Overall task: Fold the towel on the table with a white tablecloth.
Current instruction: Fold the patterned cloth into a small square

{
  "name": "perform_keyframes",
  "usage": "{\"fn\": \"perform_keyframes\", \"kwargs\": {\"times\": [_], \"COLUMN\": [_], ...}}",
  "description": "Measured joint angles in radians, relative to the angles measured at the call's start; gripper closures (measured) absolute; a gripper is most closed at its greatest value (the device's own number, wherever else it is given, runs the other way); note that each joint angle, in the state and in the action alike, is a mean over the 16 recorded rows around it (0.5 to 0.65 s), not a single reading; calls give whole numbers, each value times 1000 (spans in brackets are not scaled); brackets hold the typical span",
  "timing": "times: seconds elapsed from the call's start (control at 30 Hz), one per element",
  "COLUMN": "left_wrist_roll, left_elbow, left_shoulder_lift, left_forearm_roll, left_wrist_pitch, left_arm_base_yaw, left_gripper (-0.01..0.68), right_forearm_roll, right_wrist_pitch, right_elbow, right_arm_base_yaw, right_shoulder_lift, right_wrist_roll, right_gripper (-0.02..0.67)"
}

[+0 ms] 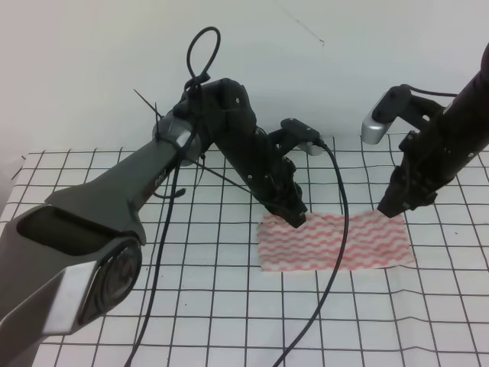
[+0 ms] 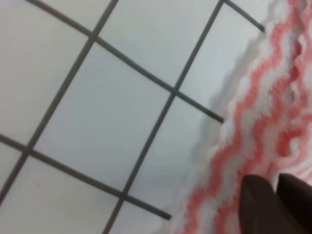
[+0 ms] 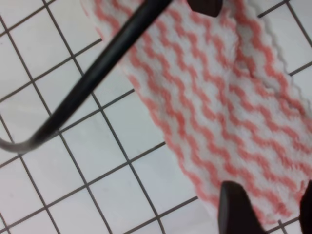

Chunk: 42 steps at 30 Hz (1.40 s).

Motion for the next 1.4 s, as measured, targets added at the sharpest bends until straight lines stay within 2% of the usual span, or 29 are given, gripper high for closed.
{"fn": "perform_keyframes", "kwargs": {"times": [0.23, 1.4], "left_wrist_roll": [22, 46], "left_elbow": [0, -59], "left_shoulder_lift": [0, 17], "left_forearm_roll": [-10, 24], "left_wrist_pitch": [0, -48], "left_arm_base_yaw": [0, -9], "left_gripper": [671, 672], "right_forearm_roll": [0, 0], "right_wrist_pitch": [-3, -5], "right_elbow": [0, 0], "right_arm_base_yaw": [0, -1], "right_shoulder_lift": [-1, -7], "right_wrist_roll": [0, 3], "right_gripper": [367, 367]}}
